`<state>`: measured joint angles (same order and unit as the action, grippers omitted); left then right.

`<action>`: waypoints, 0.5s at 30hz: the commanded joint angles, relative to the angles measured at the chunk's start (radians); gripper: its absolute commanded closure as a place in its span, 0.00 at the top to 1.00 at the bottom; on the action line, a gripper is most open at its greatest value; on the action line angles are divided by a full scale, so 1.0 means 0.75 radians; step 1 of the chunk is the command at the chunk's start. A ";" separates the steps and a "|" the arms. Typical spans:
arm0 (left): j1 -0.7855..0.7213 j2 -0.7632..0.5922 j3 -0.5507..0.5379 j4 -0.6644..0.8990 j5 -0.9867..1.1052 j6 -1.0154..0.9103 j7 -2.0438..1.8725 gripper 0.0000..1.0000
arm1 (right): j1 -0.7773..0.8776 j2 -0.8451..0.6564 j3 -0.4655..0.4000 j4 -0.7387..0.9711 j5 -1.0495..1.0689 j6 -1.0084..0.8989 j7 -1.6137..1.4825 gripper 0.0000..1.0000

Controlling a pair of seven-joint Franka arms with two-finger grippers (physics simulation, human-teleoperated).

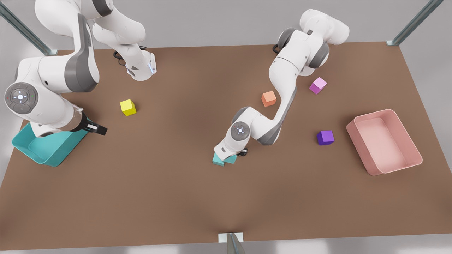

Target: Stack the two blue cubes on top of each other

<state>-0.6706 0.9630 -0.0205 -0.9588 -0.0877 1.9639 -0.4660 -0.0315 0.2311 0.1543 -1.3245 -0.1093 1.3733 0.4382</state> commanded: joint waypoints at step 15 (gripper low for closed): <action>-0.059 0.125 -0.007 0.106 -0.036 -0.021 -0.469 0.55 | 0.007 0.007 0.001 -0.001 -0.010 0.014 -0.188 1.00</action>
<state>-0.7147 1.0586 -0.0258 -0.8825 -0.1061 1.9473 -0.6754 -0.0261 0.2374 0.1546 -1.3258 -0.1168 1.3830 0.3569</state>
